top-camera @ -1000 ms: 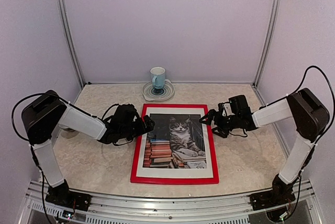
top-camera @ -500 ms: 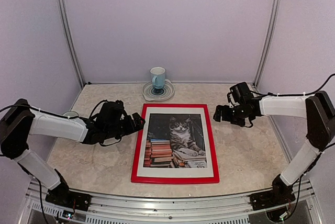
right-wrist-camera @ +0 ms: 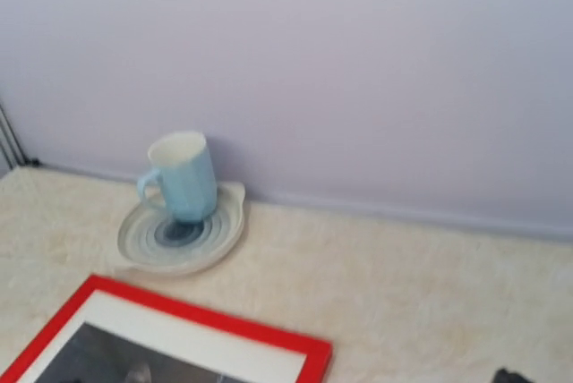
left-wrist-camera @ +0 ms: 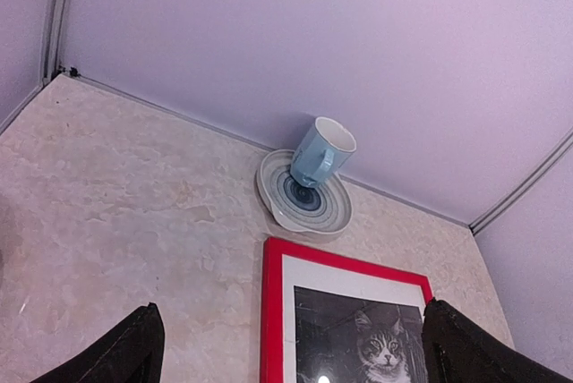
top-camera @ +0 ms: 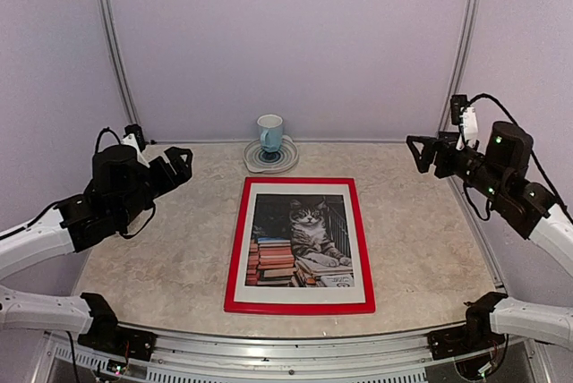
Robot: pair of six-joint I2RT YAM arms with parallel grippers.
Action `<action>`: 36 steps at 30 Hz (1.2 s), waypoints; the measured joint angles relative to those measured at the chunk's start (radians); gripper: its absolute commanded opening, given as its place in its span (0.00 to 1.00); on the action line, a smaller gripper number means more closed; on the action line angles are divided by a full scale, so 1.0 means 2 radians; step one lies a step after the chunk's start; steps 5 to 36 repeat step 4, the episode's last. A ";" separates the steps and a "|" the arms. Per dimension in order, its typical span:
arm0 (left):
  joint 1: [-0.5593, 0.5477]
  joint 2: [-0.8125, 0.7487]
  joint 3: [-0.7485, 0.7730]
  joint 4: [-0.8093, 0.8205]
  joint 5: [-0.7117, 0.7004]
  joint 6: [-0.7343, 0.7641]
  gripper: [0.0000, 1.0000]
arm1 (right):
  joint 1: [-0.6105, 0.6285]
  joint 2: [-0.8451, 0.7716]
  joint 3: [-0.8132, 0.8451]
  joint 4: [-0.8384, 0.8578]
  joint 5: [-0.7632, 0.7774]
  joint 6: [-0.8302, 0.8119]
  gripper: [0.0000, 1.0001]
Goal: Put the photo into the frame
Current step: Reset both arms
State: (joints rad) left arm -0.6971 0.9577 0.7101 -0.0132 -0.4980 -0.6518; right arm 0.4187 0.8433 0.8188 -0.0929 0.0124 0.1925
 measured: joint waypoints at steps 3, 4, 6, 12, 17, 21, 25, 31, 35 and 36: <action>0.001 -0.026 0.000 -0.019 -0.020 0.009 0.99 | 0.000 -0.035 -0.015 0.006 0.007 -0.011 0.99; 0.001 -0.032 0.000 -0.025 -0.026 0.012 0.99 | 0.000 -0.041 -0.018 0.006 0.012 -0.012 0.99; 0.001 -0.032 0.000 -0.025 -0.026 0.012 0.99 | 0.000 -0.041 -0.018 0.006 0.012 -0.012 0.99; 0.001 -0.032 0.000 -0.025 -0.026 0.012 0.99 | 0.000 -0.041 -0.018 0.006 0.012 -0.012 0.99; 0.001 -0.032 0.000 -0.025 -0.026 0.012 0.99 | 0.000 -0.041 -0.018 0.006 0.012 -0.012 0.99; 0.001 -0.032 0.000 -0.025 -0.026 0.012 0.99 | 0.000 -0.041 -0.018 0.006 0.012 -0.012 0.99; 0.001 -0.032 0.000 -0.025 -0.026 0.012 0.99 | 0.000 -0.041 -0.018 0.006 0.012 -0.012 0.99; 0.001 -0.032 0.000 -0.025 -0.026 0.012 0.99 | 0.000 -0.041 -0.018 0.006 0.012 -0.012 0.99; 0.001 -0.032 0.000 -0.025 -0.026 0.012 0.99 | 0.000 -0.041 -0.018 0.006 0.012 -0.012 0.99; 0.001 -0.032 0.000 -0.025 -0.026 0.012 0.99 | 0.000 -0.041 -0.018 0.006 0.012 -0.012 0.99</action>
